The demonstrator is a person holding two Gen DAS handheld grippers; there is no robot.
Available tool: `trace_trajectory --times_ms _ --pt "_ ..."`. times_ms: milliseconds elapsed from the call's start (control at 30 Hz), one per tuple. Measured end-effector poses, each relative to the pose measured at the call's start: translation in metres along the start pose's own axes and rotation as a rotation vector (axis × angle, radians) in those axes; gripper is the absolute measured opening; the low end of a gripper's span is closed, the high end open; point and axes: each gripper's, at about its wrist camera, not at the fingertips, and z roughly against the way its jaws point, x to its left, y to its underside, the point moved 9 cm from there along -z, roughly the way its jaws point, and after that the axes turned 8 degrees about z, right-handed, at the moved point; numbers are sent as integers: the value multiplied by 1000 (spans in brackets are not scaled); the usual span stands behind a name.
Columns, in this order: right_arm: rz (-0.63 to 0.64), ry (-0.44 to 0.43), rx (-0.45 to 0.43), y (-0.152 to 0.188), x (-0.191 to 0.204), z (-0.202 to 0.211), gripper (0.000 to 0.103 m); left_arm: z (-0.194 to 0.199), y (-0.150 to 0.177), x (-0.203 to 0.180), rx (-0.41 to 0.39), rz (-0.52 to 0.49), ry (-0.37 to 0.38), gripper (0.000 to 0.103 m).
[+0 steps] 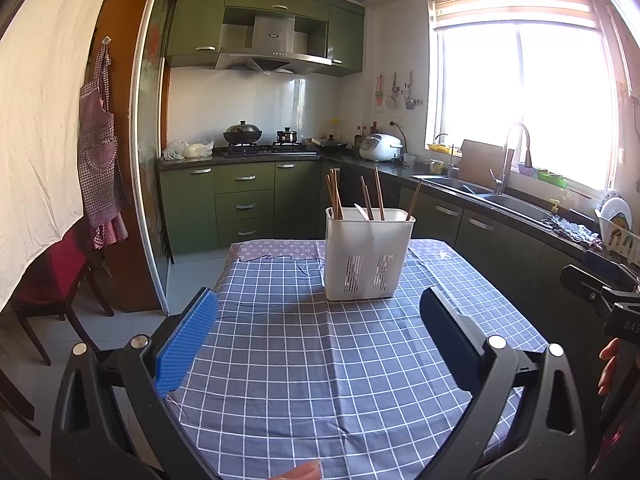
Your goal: Organize utensils
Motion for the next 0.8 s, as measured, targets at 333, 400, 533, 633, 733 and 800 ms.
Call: trace_trajectory --times_ms 333,400,533,633,733,800 --pt "-4 -6 7 0 1 -4 98 0 0 0 3 5 3 96" --pt "-3 -8 7 1 2 -4 98 -1 1 0 3 2 3 96" --pt "1 -8 10 2 3 -5 98 -1 2 -1 9 0 9 96" --pt "2 -10 13 3 4 -6 98 -2 3 -3 15 -2 15 96" --pt "4 -10 14 3 5 -7 98 -2 4 -3 18 -9 16 96" --pt "7 -9 15 3 5 -7 98 -2 4 -4 18 -12 20 96"
